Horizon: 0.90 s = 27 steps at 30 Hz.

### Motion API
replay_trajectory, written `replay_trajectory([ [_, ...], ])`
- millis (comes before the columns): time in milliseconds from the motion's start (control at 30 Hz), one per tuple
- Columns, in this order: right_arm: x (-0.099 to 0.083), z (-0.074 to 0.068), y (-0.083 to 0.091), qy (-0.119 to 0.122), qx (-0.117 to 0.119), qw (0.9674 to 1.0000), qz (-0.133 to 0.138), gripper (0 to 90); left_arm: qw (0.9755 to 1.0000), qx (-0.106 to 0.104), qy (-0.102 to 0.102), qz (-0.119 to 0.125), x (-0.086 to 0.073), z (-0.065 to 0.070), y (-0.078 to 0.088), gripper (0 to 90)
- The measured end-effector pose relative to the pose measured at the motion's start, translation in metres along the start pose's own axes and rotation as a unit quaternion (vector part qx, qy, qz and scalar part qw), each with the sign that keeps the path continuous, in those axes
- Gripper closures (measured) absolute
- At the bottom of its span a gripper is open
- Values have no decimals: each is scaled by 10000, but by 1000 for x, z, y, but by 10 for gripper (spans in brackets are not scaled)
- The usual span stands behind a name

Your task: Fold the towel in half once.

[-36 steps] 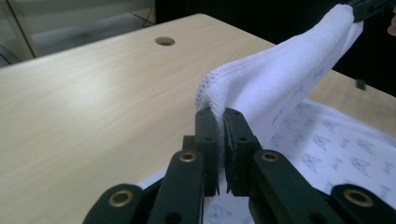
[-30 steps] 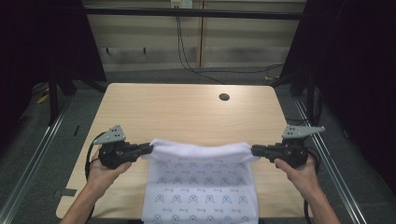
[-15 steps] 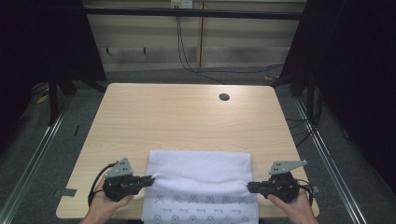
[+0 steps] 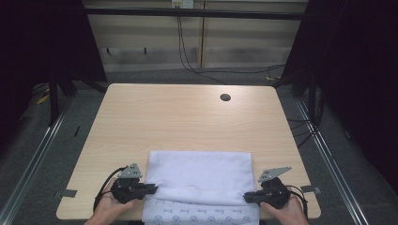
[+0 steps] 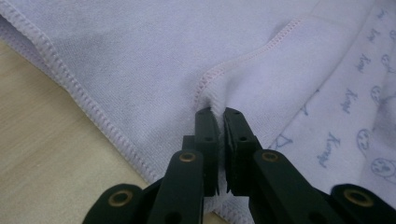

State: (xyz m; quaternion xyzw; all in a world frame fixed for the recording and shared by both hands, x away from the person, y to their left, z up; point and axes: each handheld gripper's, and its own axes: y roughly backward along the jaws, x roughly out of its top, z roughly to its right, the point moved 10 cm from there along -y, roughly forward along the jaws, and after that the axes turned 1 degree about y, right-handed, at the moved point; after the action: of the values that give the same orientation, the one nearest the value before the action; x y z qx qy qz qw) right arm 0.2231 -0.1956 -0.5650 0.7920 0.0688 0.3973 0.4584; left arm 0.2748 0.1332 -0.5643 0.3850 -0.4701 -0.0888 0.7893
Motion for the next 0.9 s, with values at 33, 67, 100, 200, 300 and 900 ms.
replay_trajectory([
  [33,0,1,0,-8,-87,10000,-33,848,10000,57,44,18,2,-3,-1,856],
  [67,3,2,-1,64,-180,9998,1,848,9999,93,44,21,3,-6,-2,856],
  [100,4,3,-2,47,-239,9997,-38,848,9999,128,48,28,5,-9,-3,856],
  [200,11,10,-5,-9,-304,9995,14,848,9994,337,-45,50,14,-21,-8,855],
  [300,22,23,-9,-41,-401,9992,70,849,9990,408,100,154,25,-38,-14,854],
  [900,100,105,-44,-475,-891,9941,402,850,9900,1122,647,557,93,-142,-47,854],
])
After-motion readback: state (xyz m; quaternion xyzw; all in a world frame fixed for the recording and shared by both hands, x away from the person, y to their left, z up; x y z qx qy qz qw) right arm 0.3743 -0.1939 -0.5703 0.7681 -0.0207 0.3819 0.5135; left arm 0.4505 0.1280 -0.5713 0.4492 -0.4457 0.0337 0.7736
